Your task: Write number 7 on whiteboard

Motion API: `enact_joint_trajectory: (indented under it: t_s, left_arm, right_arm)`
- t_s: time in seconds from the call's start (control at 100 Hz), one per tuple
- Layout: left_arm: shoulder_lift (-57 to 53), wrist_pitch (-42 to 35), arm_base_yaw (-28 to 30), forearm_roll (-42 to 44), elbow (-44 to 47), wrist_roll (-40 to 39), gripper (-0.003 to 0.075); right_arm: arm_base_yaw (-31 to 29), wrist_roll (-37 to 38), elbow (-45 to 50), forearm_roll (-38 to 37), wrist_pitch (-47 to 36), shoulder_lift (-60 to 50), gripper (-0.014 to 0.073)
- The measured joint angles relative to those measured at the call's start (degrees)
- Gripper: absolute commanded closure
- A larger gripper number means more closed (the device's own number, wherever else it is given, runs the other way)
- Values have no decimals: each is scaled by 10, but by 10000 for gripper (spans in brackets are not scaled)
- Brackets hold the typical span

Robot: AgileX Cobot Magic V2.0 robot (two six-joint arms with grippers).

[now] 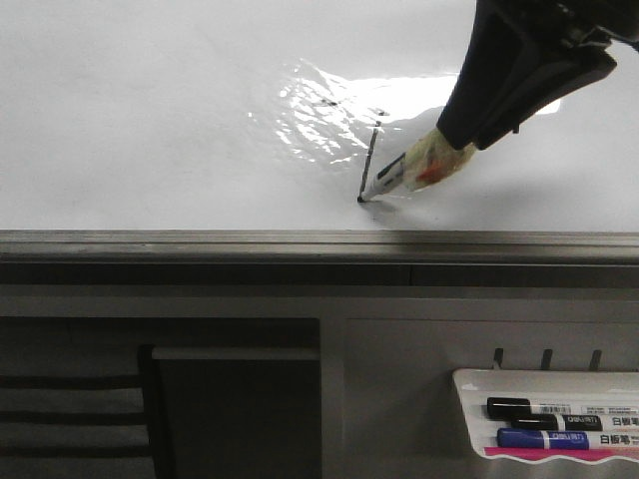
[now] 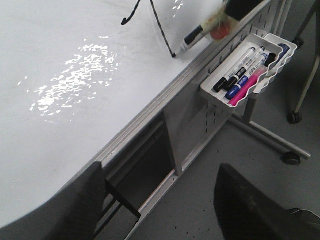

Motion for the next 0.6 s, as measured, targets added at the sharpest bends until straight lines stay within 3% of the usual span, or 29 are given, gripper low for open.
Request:
enact_joint_trajectory:
  t_s: [0.21, 0.47, 0.6]
  left_arm:
    - [36, 23, -16, -40, -15, 45, 283]
    - [139, 62, -78, -81, -79, 149, 283]
    - [194, 57, -106, -83, -113, 188, 283]
  right_arm:
    - [17, -30, -28, -1, 36, -12, 644]
    - [55, -246, -64, 4, 135, -65, 644]
    - [62, -317, -64, 4, 169, -90, 644]
